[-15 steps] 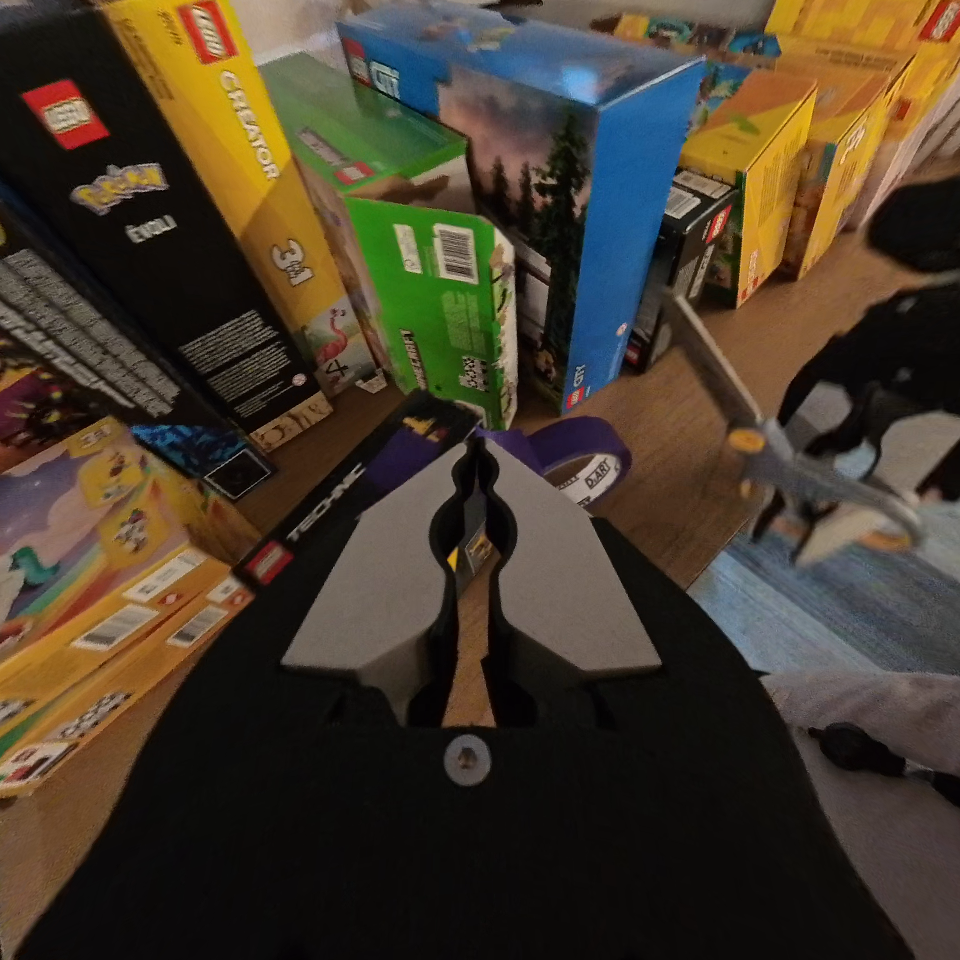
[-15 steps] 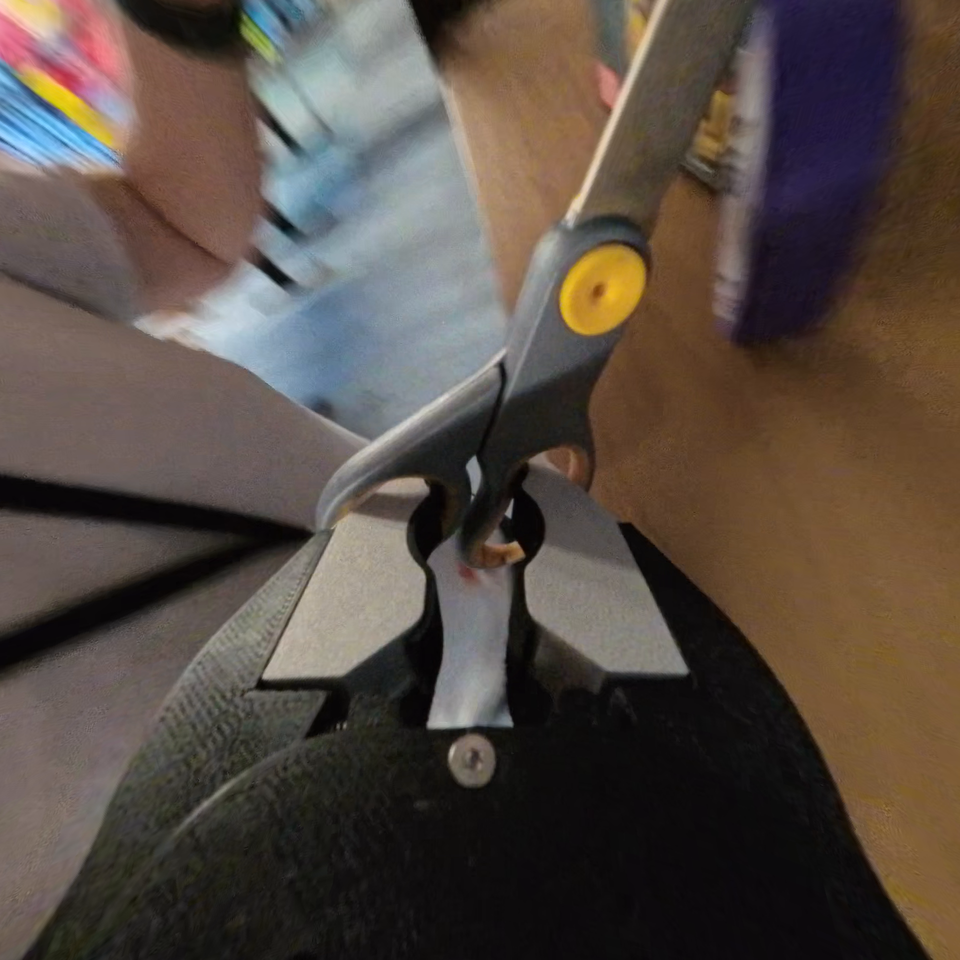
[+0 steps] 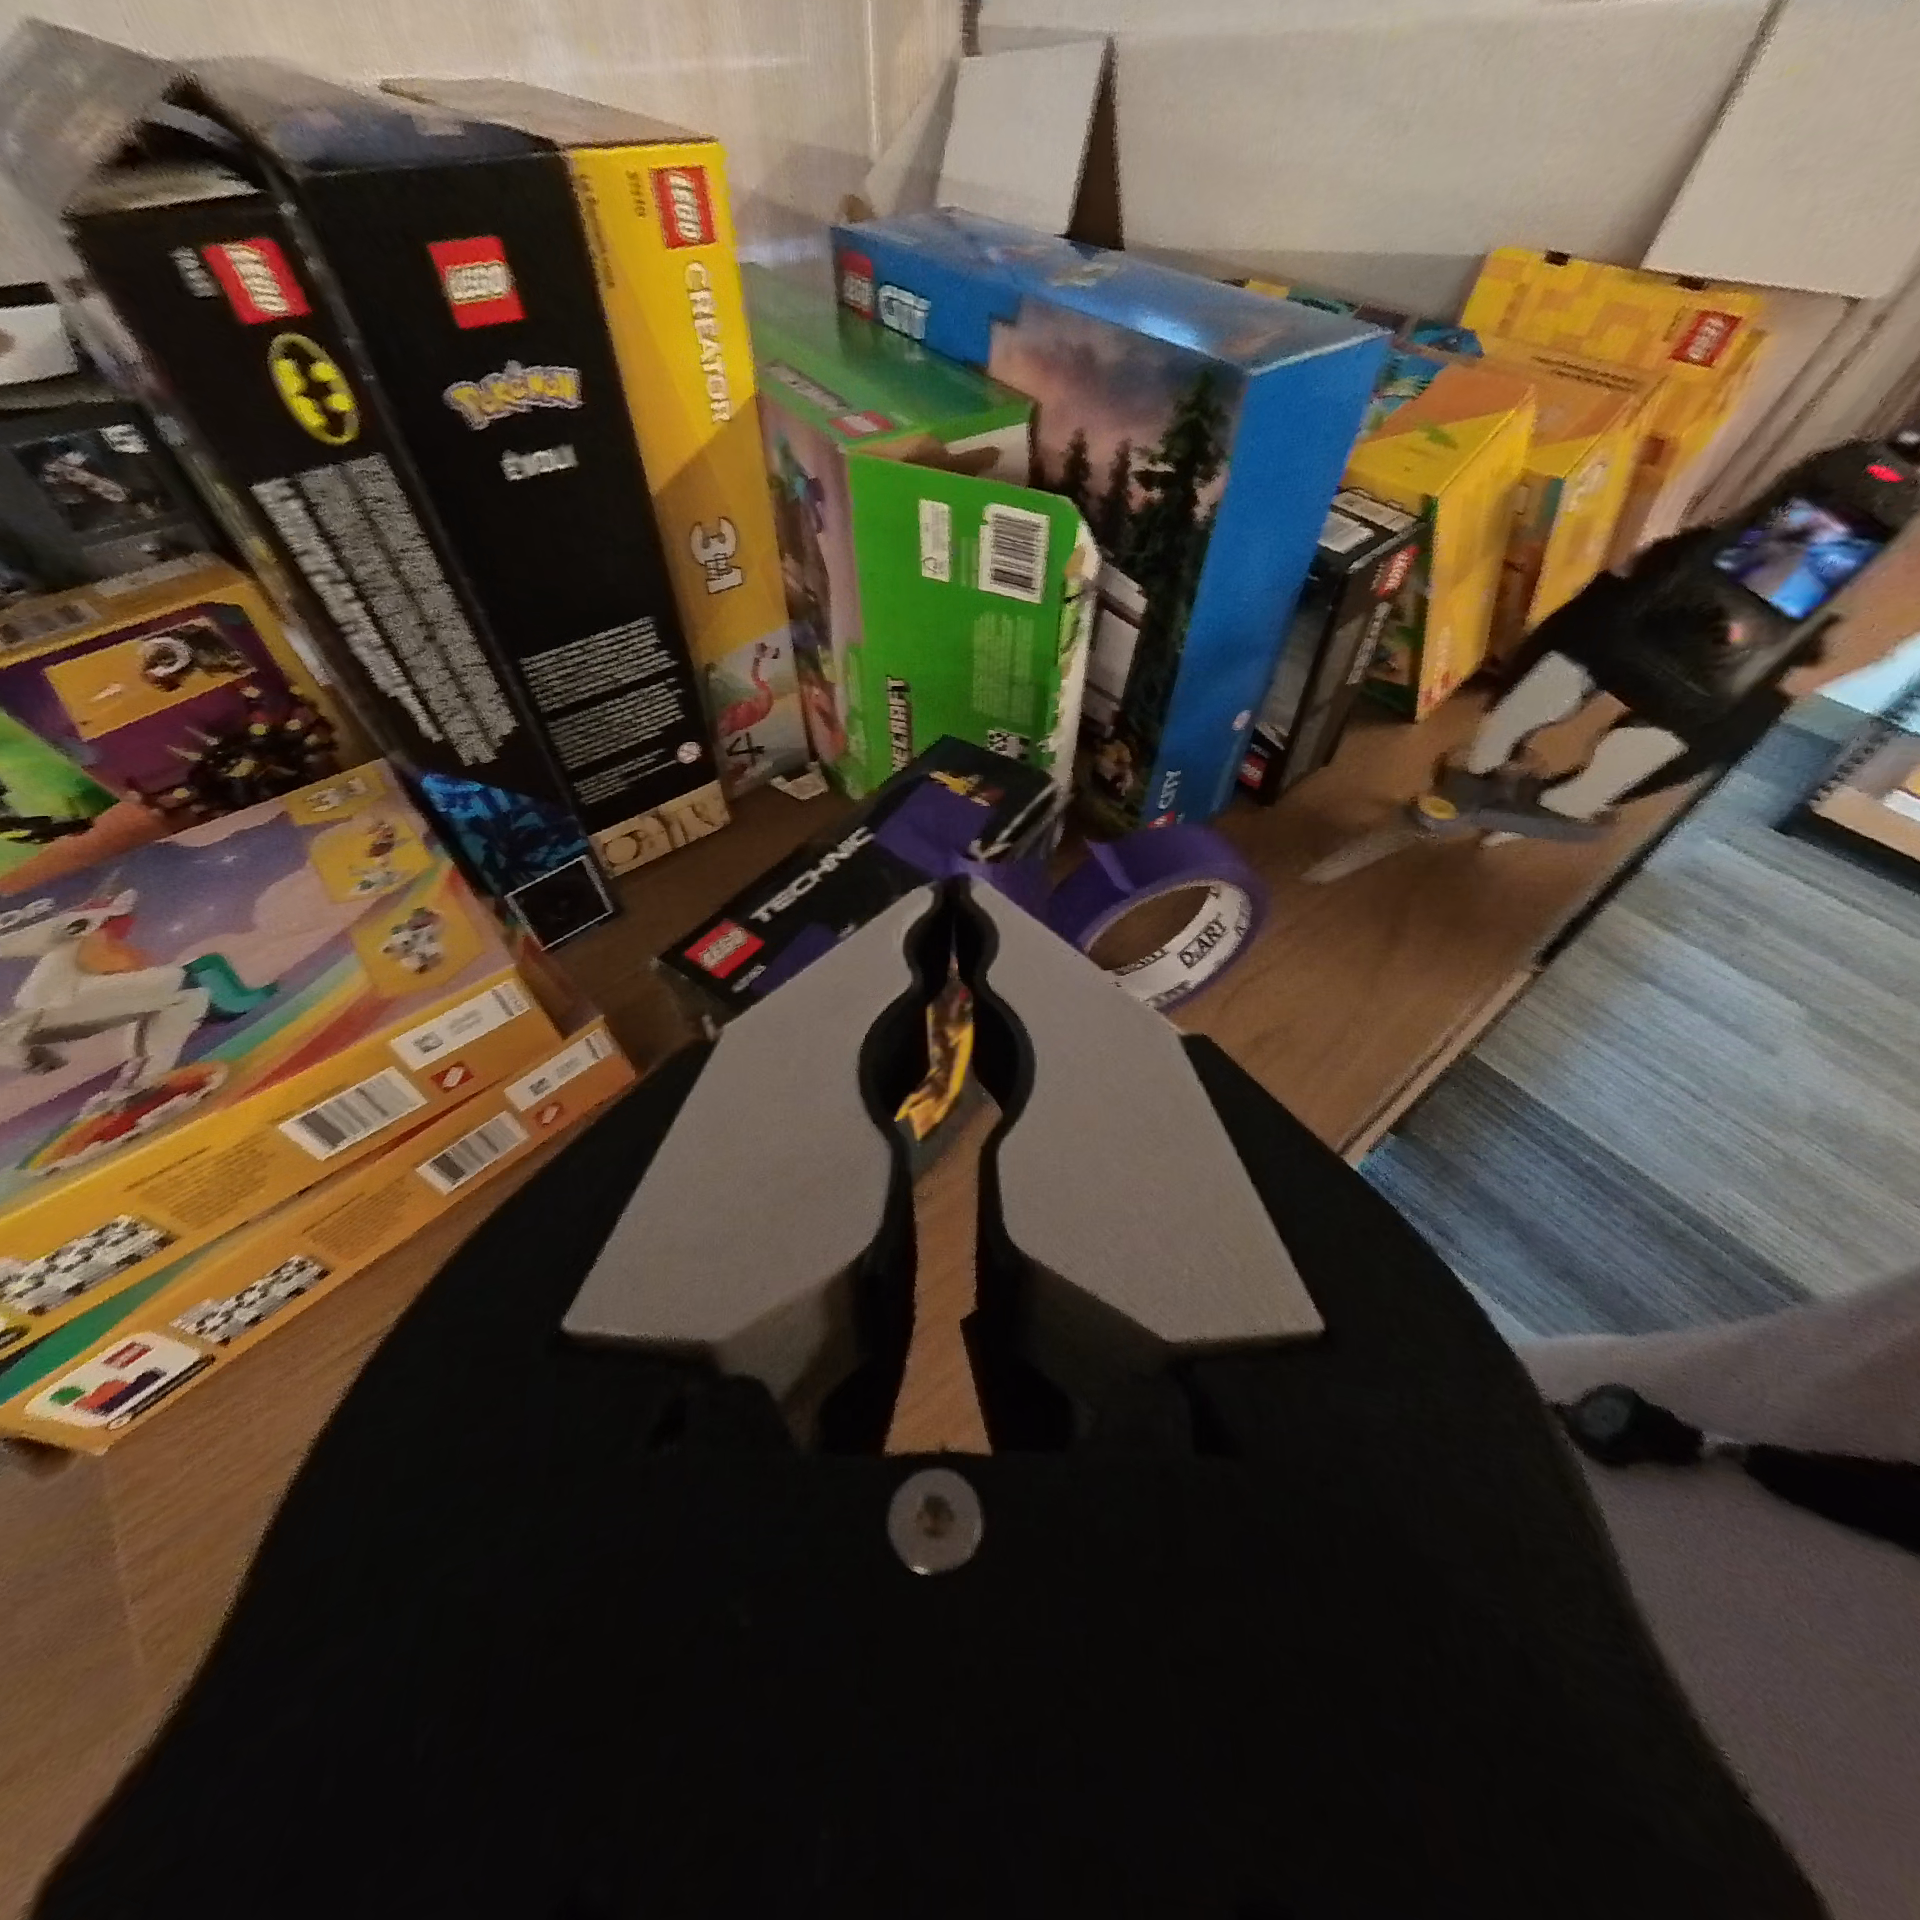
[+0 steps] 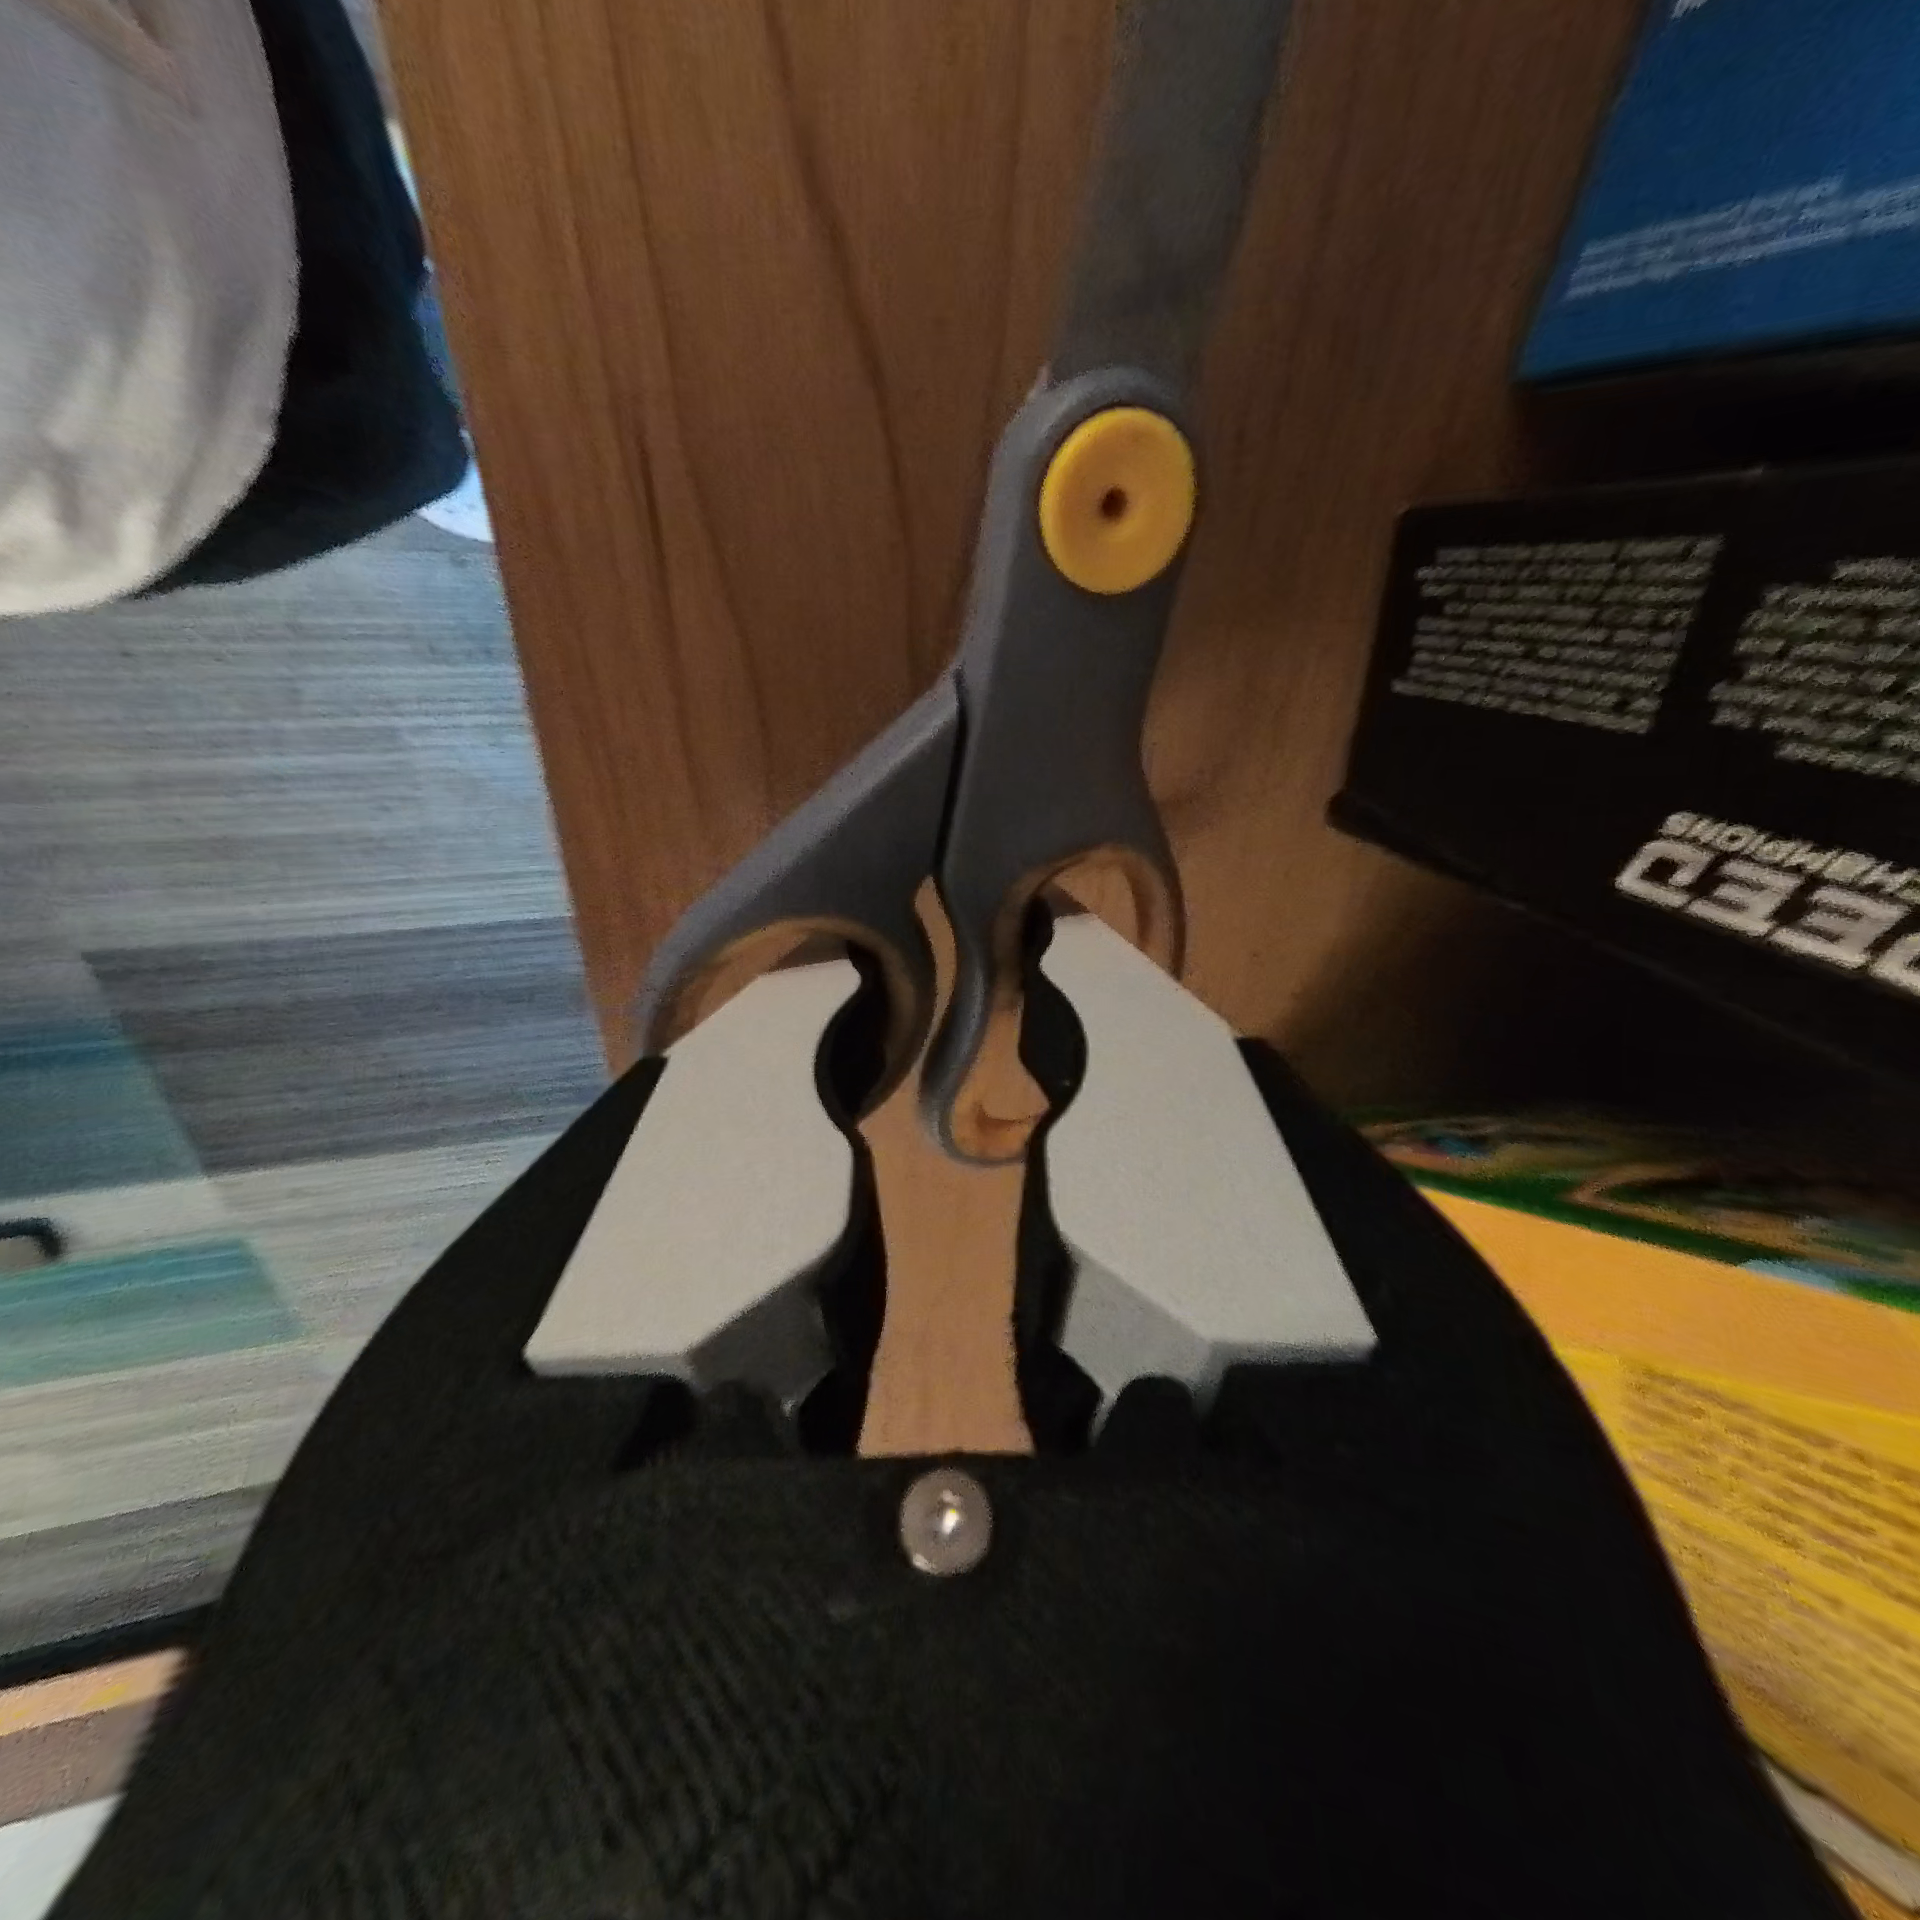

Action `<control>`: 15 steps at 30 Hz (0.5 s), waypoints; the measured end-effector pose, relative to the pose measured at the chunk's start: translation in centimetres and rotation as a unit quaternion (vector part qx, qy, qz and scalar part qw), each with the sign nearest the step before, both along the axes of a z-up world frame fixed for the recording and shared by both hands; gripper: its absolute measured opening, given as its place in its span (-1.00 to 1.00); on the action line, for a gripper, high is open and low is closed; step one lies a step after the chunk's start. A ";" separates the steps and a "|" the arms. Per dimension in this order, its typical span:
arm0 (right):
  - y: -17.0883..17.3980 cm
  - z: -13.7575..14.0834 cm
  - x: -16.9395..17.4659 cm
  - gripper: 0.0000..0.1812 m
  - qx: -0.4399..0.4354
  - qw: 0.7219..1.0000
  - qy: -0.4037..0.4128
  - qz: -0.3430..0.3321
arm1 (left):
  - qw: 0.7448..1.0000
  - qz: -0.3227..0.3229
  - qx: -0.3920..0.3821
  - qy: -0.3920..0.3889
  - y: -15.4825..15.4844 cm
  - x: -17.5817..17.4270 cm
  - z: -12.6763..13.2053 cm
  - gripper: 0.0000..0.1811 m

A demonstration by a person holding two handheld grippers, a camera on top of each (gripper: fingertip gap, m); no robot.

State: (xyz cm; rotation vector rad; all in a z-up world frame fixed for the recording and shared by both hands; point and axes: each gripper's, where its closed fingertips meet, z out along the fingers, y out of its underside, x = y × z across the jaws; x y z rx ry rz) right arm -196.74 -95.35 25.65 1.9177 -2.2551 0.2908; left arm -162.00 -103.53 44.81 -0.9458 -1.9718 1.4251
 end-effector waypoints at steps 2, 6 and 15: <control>-0.4 0.0 -0.4 -0.76 0.000 1.000 0.015 0.014 | 0.999 -0.033 0.010 -0.008 0.4 -0.8 -0.1 -1.00; -1.2 1.2 -1.4 -0.47 0.000 0.999 0.036 -0.005 | 0.994 -0.101 0.007 -0.052 1.0 -2.6 -0.8 -1.00; -2.9 17.2 18.5 -0.49 -0.098 0.830 -0.547 -0.051 | 0.986 -0.136 -0.093 0.006 1.8 -6.3 0.7 -1.00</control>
